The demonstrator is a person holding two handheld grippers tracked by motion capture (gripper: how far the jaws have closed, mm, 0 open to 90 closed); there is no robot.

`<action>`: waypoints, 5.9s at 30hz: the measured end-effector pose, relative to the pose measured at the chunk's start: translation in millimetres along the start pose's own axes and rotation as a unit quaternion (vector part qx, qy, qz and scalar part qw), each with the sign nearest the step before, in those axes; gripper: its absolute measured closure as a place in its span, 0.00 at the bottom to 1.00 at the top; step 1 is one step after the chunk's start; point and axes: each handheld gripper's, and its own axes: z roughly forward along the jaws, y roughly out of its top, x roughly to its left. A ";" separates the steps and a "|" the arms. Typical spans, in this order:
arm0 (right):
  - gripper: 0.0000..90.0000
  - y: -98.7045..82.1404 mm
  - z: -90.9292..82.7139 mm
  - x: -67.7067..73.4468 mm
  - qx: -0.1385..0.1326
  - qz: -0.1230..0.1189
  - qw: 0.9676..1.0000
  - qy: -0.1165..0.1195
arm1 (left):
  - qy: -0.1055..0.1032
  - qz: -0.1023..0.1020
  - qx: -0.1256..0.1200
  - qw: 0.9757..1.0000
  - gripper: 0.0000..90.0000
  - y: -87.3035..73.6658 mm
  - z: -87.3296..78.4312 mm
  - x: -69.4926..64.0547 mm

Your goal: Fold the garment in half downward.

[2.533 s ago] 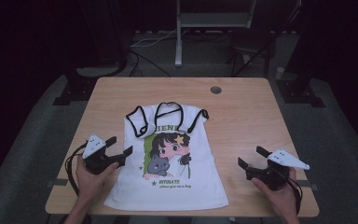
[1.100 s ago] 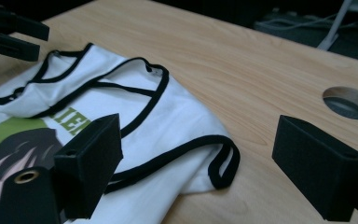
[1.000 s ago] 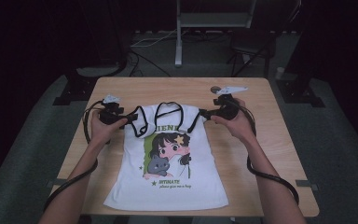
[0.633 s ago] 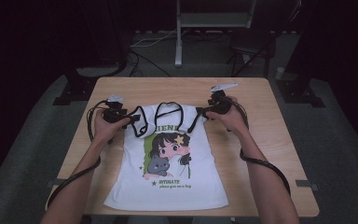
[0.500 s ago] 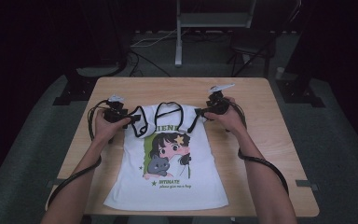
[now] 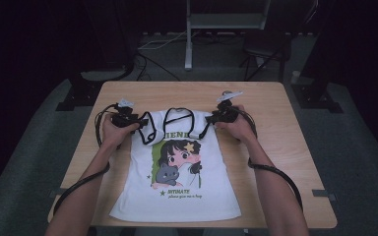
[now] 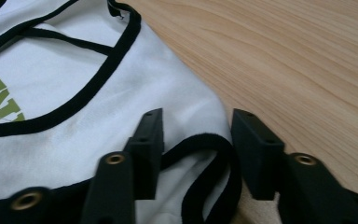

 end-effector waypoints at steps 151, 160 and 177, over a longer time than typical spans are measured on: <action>0.90 -32.6 -116.4 77.3 -0.127 -0.064 0.984 0.111 | -0.165 0.030 -0.095 0.981 0.98 -25.8 -110.4 -58.5; 0.89 -61.6 -119.4 104.4 -0.052 -0.140 0.982 0.113 | -0.183 0.087 -0.025 0.979 0.98 -60.3 -119.9 -74.9; 0.77 -87.0 -118.7 123.6 -0.004 -0.188 0.978 0.090 | -0.182 0.118 0.011 0.976 0.97 -88.6 -123.7 -88.8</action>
